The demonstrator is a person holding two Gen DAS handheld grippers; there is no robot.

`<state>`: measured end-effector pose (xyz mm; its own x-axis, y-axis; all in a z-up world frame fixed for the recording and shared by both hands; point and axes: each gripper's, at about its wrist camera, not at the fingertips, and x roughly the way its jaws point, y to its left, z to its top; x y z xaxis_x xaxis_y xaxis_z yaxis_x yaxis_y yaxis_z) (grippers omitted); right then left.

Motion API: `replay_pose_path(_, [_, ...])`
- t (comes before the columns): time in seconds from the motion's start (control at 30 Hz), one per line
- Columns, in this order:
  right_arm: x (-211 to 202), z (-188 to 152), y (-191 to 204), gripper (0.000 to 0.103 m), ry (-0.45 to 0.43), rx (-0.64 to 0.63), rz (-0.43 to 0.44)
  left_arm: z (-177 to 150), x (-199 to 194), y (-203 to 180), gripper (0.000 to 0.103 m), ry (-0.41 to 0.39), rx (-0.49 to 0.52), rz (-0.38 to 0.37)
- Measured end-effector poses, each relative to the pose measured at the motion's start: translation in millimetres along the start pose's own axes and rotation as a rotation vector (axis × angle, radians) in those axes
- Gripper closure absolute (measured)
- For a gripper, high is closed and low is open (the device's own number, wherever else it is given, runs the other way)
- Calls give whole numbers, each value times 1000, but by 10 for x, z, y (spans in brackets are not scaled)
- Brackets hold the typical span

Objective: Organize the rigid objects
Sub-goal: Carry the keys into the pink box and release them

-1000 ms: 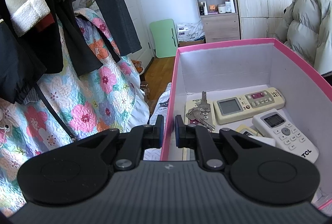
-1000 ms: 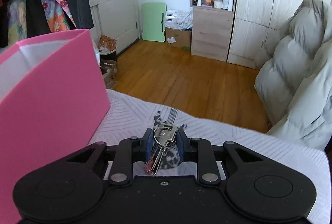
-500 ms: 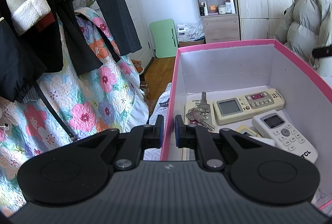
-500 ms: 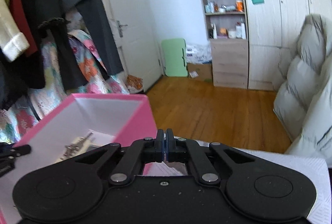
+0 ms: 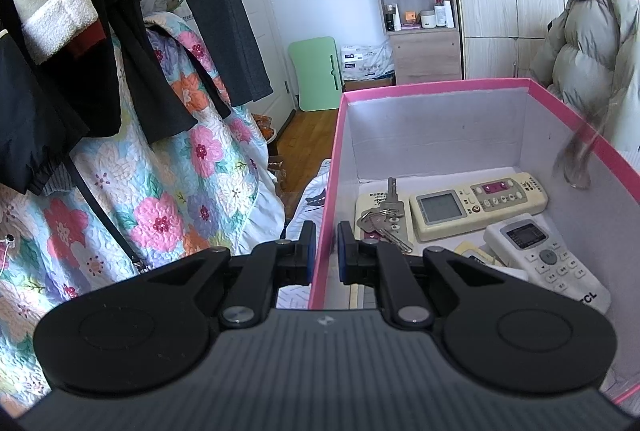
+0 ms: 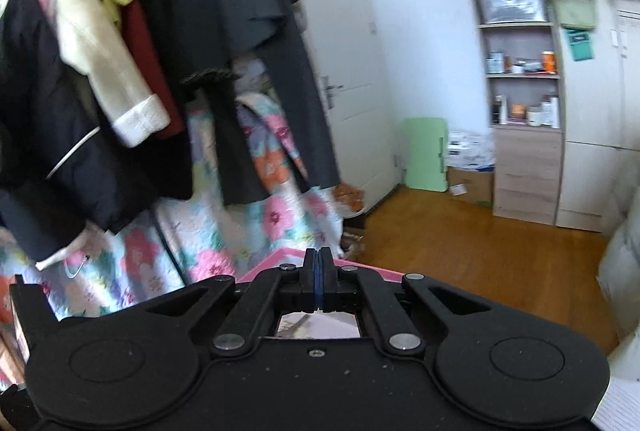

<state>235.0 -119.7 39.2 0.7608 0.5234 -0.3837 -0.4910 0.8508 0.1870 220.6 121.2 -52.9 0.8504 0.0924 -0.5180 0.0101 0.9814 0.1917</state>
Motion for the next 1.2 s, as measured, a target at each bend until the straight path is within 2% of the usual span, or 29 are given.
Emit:
replay_pose_path(0.17, [130, -103, -107, 101, 28, 61, -3, -2, -1, 26, 93, 0, -3, -6])
replay_pose_path(0.33, [-44, -270, -198, 100, 27, 113, -22, -5, 0, 25, 93, -2, 0, -10])
replay_pose_path(0.6, [-215, -487, -182, 96, 81, 149, -57, -4, 1, 10, 93, 1, 0, -4])
replay_pose_path(1.0, [-345, -615, -40, 94, 116, 141, -80, 7, 7, 72, 93, 20, -34, -12])
replay_pose_path(1.2, [-470, -628, 41, 85, 109, 135, -118, 19, 19, 159, 93, 69, -85, -37])
